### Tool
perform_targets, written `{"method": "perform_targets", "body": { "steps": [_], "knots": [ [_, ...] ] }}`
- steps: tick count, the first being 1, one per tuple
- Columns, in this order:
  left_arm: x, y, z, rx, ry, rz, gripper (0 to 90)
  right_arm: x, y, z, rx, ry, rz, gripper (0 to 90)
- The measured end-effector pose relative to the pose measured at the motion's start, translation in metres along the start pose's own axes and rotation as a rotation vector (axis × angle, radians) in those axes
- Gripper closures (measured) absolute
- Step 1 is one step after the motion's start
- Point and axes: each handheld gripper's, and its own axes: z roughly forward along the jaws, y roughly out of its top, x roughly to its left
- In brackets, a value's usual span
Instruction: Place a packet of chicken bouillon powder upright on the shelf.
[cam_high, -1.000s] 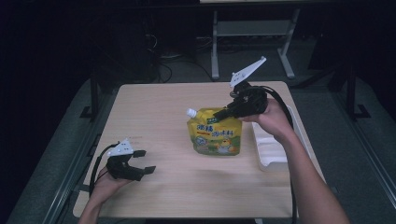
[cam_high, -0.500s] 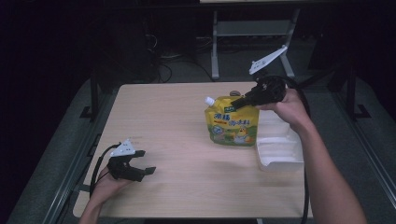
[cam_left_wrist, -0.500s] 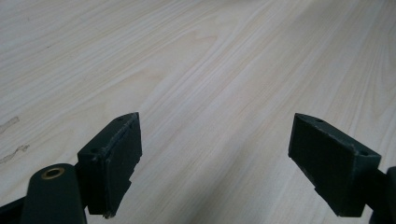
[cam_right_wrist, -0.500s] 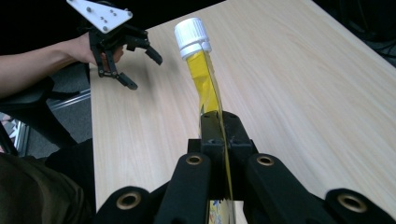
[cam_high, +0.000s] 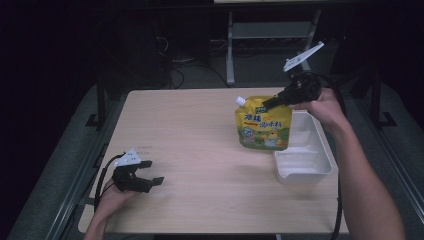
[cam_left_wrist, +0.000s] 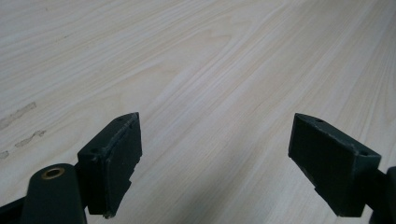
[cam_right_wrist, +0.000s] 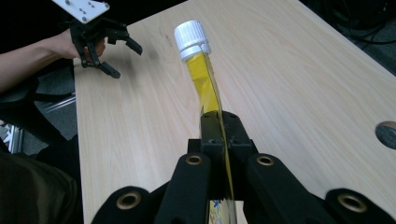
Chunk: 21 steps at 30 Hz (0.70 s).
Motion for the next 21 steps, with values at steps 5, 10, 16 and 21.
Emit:
{"method": "perform_targets", "body": {
  "steps": [5,10,16,21],
  "knots": [
    [0.002,-0.002,-0.001,-0.006,-0.005,-0.006,17.1,-0.008,-0.006,-0.014,-0.010,-0.030,0.026,89.3],
    [0.002,-0.002,0.002,0.008,0.000,-0.002,17.1,-0.012,-0.011,-0.025,-0.028,-0.057,0.039,89.2],
    [0.002,-0.004,0.003,0.021,0.004,0.001,17.1,-0.015,-0.017,-0.033,-0.041,-0.078,0.046,89.2],
    [0.001,-0.004,0.003,0.017,0.011,0.003,17.1,-0.020,-0.028,-0.041,-0.040,-0.107,0.064,89.2]
  ]
}}
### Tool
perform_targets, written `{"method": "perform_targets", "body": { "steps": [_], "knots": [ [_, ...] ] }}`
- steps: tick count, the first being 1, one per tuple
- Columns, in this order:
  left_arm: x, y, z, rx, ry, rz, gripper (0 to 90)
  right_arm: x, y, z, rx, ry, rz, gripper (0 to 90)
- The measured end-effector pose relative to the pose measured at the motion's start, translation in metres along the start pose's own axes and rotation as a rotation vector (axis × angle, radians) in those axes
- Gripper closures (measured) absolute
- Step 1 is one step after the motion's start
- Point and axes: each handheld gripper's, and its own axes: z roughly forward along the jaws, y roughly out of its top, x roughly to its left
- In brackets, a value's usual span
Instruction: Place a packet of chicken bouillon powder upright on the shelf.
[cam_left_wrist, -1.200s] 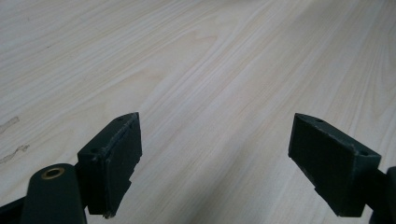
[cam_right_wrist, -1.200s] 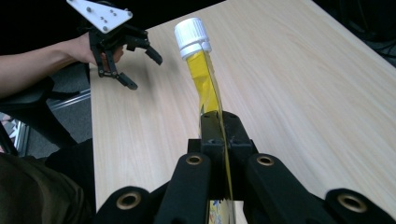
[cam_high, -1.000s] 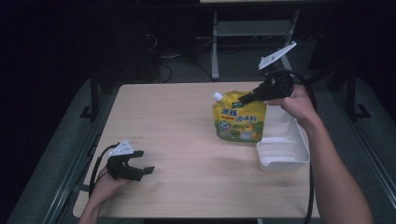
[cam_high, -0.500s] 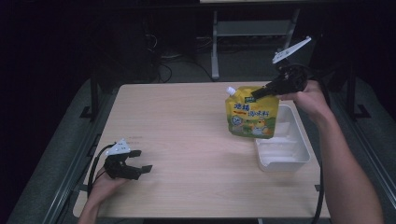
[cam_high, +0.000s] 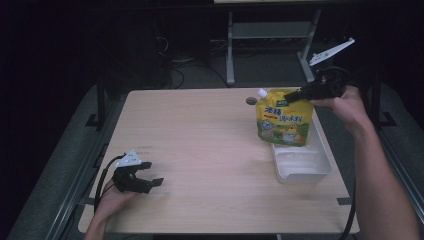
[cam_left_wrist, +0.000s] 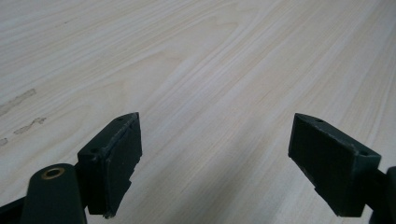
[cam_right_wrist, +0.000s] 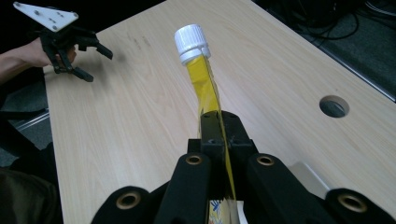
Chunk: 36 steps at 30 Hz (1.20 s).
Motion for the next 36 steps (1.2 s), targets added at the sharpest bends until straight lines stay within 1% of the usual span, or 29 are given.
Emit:
{"method": "perform_targets", "body": {
  "steps": [7,8,10,14,19,29,36],
  "knots": [
    [0.000,0.000,0.000,-0.002,0.002,-0.001,17.1,-0.008,-0.011,-0.007,0.006,-0.025,0.025,89.2],
    [0.000,-0.001,0.001,-0.001,0.001,0.000,17.1,-0.011,-0.014,-0.010,0.007,-0.036,0.033,89.2],
    [0.000,-0.001,0.001,-0.001,0.001,-0.001,17.1,-0.012,-0.015,-0.011,0.003,-0.038,0.035,89.2],
    [0.001,-0.001,0.002,0.002,0.003,-0.001,17.1,-0.020,-0.021,-0.013,0.009,-0.057,0.052,89.2],
    [0.002,-0.002,0.002,0.001,0.005,-0.006,17.1,-0.025,-0.023,-0.009,0.030,-0.071,0.061,89.1],
    [0.001,-0.002,0.003,0.006,0.001,-0.006,17.1,-0.033,-0.034,0.000,0.030,-0.092,0.079,88.9],
    [0.002,-0.003,0.002,0.004,0.000,-0.007,17.1,-0.036,-0.043,0.009,0.038,-0.085,0.095,88.6]
  ]
}}
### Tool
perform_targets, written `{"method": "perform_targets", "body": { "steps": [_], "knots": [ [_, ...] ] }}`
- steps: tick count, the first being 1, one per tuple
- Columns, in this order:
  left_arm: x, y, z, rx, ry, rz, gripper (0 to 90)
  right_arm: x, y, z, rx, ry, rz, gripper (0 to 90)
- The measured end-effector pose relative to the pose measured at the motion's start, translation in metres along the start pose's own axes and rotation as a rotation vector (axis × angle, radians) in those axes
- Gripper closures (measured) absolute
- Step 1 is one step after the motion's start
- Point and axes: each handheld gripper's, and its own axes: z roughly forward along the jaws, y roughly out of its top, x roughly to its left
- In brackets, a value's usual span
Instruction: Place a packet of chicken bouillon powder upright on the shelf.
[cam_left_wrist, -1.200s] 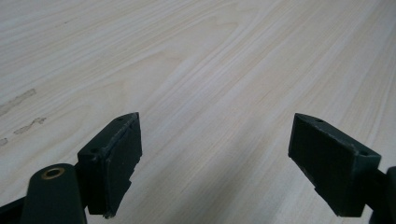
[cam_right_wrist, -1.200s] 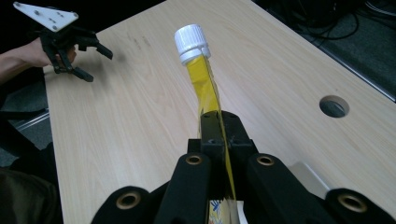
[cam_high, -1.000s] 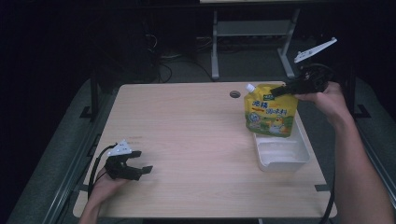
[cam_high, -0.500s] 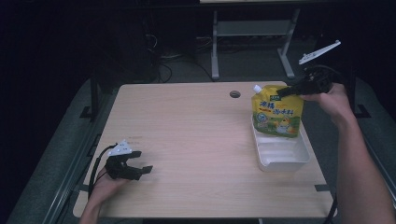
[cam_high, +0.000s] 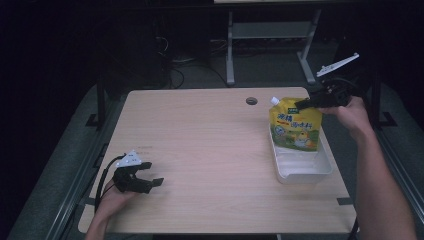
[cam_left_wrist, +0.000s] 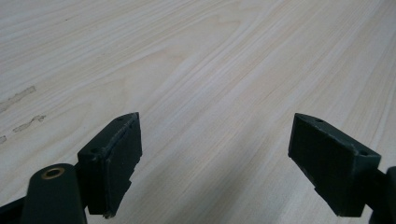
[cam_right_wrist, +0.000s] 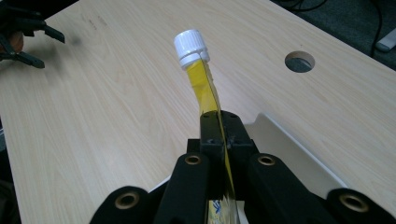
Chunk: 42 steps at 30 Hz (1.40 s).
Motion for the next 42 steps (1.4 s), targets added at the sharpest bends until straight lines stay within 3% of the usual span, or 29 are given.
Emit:
{"method": "perform_targets", "body": {
  "steps": [18,26,42],
  "knots": [
    [0.001,-0.001,0.000,-0.002,-0.004,-0.002,17.2,-0.001,-0.017,-0.005,-0.051,0.014,0.056,84.2],
    [0.001,-0.001,0.000,0.001,-0.004,-0.002,17.2,0.000,-0.020,-0.010,-0.050,-0.001,0.051,88.6],
    [-0.001,-0.001,0.000,-0.002,-0.004,0.006,17.1,-0.002,-0.042,-0.018,-0.078,-0.024,0.080,89.7]
  ]
}}
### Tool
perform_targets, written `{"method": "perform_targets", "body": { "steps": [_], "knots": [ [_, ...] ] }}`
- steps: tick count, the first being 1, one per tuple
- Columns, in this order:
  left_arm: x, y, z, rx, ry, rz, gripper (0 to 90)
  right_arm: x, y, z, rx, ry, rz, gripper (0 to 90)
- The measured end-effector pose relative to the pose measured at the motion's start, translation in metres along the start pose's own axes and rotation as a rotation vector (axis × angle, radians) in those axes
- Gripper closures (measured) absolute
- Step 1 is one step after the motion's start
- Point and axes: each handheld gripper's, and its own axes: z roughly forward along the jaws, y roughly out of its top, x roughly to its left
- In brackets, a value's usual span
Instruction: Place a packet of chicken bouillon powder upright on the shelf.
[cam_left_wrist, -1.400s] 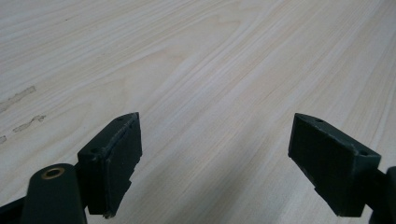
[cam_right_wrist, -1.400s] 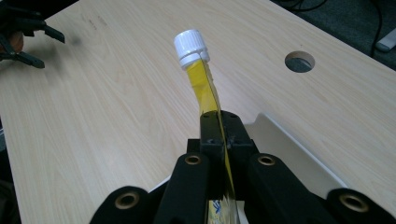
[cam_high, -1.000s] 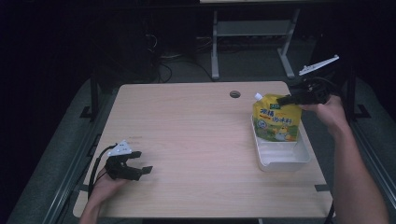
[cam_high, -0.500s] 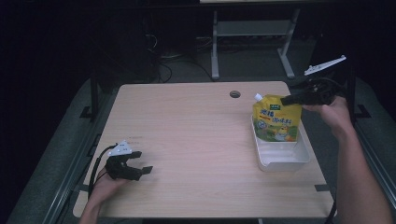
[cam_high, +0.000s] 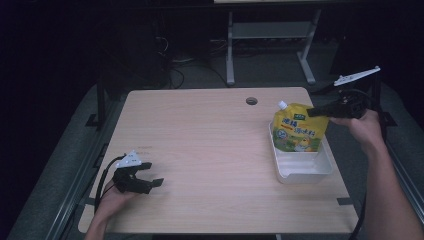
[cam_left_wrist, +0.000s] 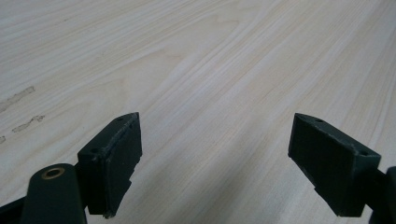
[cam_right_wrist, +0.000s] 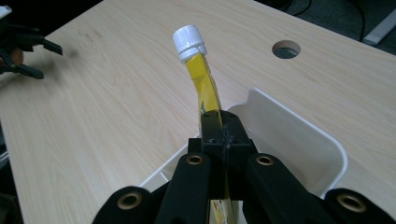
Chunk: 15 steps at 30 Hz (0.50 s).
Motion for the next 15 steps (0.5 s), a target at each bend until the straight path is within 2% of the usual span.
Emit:
{"method": "perform_targets", "body": {
  "steps": [9,13,15],
  "knots": [
    [-0.0014,0.0004,-0.0007,-0.002,-0.002,0.001,17.2,0.0009,-0.0008,0.0001,-0.005,-0.012,0.016,88.8],
    [-0.0022,0.0006,-0.0005,0.002,-0.003,0.007,17.1,0.0023,0.0002,0.0003,-0.010,-0.042,0.023,81.2],
    [-0.0026,0.0009,0.0001,0.004,-0.005,0.006,17.1,0.0024,0.0005,-0.0005,-0.021,-0.038,0.028,78.5]
  ]
}}
